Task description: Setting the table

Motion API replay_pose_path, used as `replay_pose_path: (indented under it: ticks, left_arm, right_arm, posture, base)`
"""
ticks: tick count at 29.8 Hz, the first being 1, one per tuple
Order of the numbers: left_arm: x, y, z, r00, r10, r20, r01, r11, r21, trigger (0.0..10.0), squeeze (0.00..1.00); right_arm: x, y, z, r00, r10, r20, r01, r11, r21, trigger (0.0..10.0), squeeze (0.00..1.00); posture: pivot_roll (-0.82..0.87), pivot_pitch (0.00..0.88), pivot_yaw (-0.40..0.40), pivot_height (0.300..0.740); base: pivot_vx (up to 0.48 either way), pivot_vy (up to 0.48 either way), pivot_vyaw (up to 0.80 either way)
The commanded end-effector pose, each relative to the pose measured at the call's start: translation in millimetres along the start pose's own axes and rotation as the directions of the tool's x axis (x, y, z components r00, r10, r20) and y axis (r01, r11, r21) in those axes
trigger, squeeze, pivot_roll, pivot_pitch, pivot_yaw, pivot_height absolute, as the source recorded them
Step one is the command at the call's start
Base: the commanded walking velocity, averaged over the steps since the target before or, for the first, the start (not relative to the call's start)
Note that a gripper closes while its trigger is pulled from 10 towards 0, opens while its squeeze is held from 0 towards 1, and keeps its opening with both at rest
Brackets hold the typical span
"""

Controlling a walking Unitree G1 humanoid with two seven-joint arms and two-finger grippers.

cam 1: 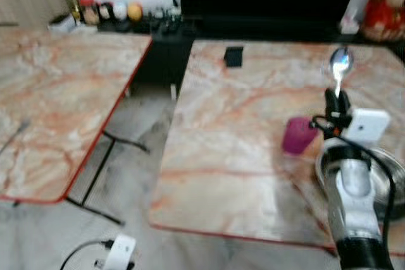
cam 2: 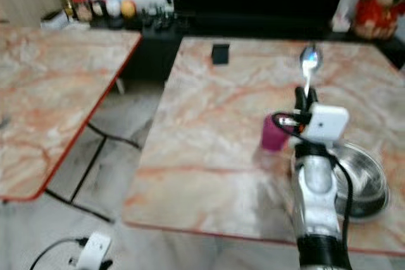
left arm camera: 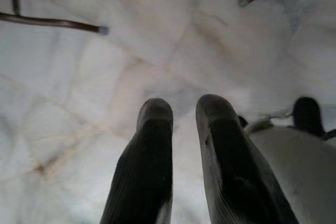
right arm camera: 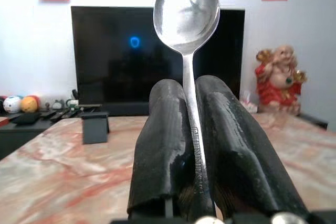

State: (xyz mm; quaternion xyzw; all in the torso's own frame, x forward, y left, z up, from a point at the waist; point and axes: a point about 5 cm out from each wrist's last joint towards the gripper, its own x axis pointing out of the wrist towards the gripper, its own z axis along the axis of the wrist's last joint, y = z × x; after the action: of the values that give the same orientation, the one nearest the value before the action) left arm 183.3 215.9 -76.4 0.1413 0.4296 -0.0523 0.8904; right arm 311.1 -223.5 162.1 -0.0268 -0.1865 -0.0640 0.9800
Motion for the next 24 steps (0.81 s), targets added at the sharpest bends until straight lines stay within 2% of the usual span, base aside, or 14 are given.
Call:
replay_pose_path:
  ticks: [1, 12, 19, 21, 23, 24]
  left_arm:
    - [-0.9, -0.9, -4.6, 1.0, -0.003, -0.017, 0.003, 1.0, 0.006, 10.0, 0.0]
    - [-0.8, -1.2, -4.2, 1.0, -0.002, -0.017, 0.002, 1.0, 0.008, 10.0, 0.0]
    - [-0.5, -1.2, -3.0, 1.0, 0.0, -0.014, 0.0, 1.0, 0.004, 10.0, 0.0]
    - [-0.3, -1.5, -2.5, 1.0, -0.003, -0.013, 0.003, 1.0, 0.007, 10.0, 0.0]
    - [-0.2, -1.7, -2.3, 1.0, -0.004, -0.013, 0.004, 1.0, 0.007, 10.0, 0.0]
    - [-0.1, -2.2, -1.9, 1.0, -0.005, -0.012, 0.005, 1.0, 0.008, 10.0, 0.0]
  right_arm:
    - [3.4, 1.6, 7.0, 0.999, 0.007, 0.032, -0.007, 1.0, 0.001, 10.0, 0.0]
    - [4.9, -2.7, 12.9, 0.999, -0.008, 0.034, 0.008, 1.0, -0.017, 10.0, 0.0]
    - [3.9, -11.4, 20.8, 1.0, -0.025, 0.003, 0.025, 0.997, -0.071, 10.0, 0.0]
    - [1.4, -15.9, 23.0, 0.999, -0.033, -0.038, 0.029, 0.994, -0.105, 10.0, 0.0]
    - [0.3, -16.7, 24.2, 0.999, -0.035, -0.04, 0.031, 0.994, -0.1, 10.0, 0.0]
    - [-1.2, -17.5, 23.2, 0.996, -0.042, -0.073, 0.034, 0.994, -0.102, 10.0, 0.0]
  posture:
    - [0.01, 0.0, -0.017, 0.74]
    - [0.0, 0.0, -0.014, 0.74]
    - [-0.02, 0.0, -0.009, 0.74]
    - [-0.02, 0.0, -0.006, 0.74]
    - [-0.02, 0.0, -0.006, 0.74]
    - [-0.02, 0.0, -0.005, 0.74]
  base:
    - [0.0, -0.48, 0.0]
    - [0.0, -0.48, 0.0]
    - [0.0, 0.0, 0.0]
    - [0.0, 0.0, 0.0]
    - [0.0, 0.0, 0.0]
    - [0.0, 0.0, 0.0]
